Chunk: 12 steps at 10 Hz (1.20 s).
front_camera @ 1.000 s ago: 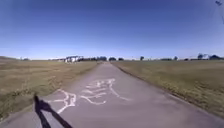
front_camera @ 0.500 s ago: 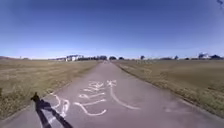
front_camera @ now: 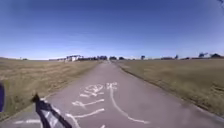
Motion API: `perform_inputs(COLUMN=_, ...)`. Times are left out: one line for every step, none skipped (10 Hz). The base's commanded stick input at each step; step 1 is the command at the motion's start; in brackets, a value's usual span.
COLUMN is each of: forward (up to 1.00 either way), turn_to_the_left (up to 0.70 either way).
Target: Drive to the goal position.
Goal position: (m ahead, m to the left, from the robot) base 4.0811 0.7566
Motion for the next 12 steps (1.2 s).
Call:
perform_inputs(forward=0.7, turn_to_the_left=0.0)
perform_inputs(forward=0.7, turn_to_the_left=0.0)
perform_inputs(forward=0.7, turn_to_the_left=0.0)
perform_inputs(forward=0.7, turn_to_the_left=0.0)
perform_inputs(forward=0.7, turn_to_the_left=0.0)
perform_inputs(forward=0.7, turn_to_the_left=0.0)
perform_inputs(forward=0.7, turn_to_the_left=0.0)
perform_inputs(forward=0.7, turn_to_the_left=0.0)
perform_inputs(forward=0.7, turn_to_the_left=0.0)
perform_inputs(forward=0.7, turn_to_the_left=0.0)
perform_inputs(forward=0.7, turn_to_the_left=0.0)
perform_inputs(forward=0.7, turn_to_the_left=0.0)
